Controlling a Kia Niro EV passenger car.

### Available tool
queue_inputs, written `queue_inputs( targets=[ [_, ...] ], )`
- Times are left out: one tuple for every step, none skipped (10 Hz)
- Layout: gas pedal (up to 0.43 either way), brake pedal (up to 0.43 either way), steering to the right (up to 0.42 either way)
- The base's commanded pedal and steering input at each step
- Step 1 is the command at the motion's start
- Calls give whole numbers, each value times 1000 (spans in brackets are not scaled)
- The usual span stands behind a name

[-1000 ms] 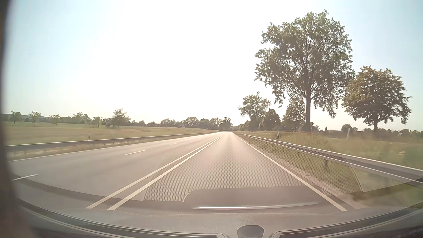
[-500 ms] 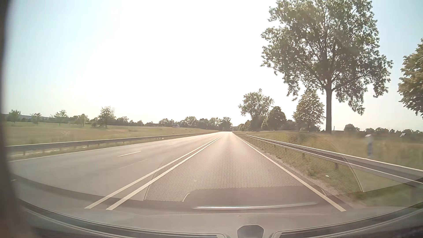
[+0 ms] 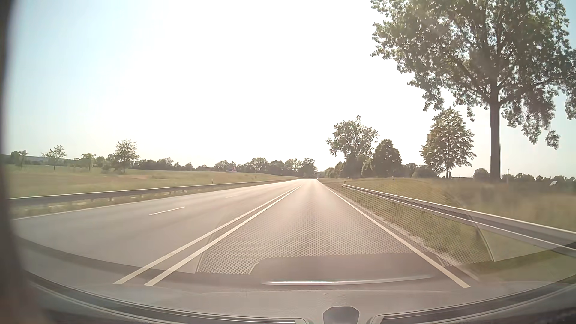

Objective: Follow the waypoints while adhering to traffic rules and regulations

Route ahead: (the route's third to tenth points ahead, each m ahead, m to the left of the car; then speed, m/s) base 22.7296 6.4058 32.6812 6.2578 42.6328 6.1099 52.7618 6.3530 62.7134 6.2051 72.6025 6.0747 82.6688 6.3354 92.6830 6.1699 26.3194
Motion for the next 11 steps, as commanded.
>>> queue_inputs(
  targets=[
    [461,6,4],
    [461,6,4],
    [461,6,4],
    [461,6,4],
    [461,6,4],
    [461,6,4],
    [461,6,4],
    [461,6,4],
    [461,6,4],
    [461,6,4],
    [461,6,4]
  ],
)
